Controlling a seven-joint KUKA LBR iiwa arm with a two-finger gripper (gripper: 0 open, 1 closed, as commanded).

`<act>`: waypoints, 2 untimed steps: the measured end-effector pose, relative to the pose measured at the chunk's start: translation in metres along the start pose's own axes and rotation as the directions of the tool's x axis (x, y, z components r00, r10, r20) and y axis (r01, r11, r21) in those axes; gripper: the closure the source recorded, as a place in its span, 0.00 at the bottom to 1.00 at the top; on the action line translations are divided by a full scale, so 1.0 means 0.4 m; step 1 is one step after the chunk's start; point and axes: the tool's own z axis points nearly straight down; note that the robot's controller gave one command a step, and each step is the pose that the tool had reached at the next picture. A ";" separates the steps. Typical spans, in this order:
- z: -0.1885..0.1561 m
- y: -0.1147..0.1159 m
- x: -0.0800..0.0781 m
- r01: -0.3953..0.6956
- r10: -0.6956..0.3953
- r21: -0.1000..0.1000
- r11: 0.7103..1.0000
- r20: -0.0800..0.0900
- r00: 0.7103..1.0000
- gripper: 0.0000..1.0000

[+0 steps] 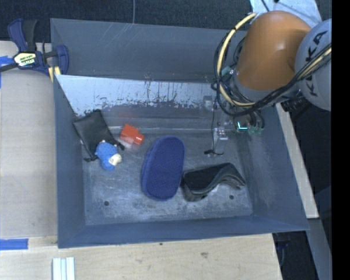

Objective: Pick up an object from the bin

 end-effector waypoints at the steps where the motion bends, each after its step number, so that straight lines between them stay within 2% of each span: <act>1: 0.229 -0.112 0.186 0.013 -0.013 0.001 1.000 -0.006 1.000 0.00; 2: 0.347 -0.051 0.206 0.062 -0.062 0.001 0.998 0.002 0.998 0.00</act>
Offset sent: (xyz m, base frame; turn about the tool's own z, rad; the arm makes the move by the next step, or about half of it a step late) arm -0.0711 -0.0418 -0.0868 -0.0184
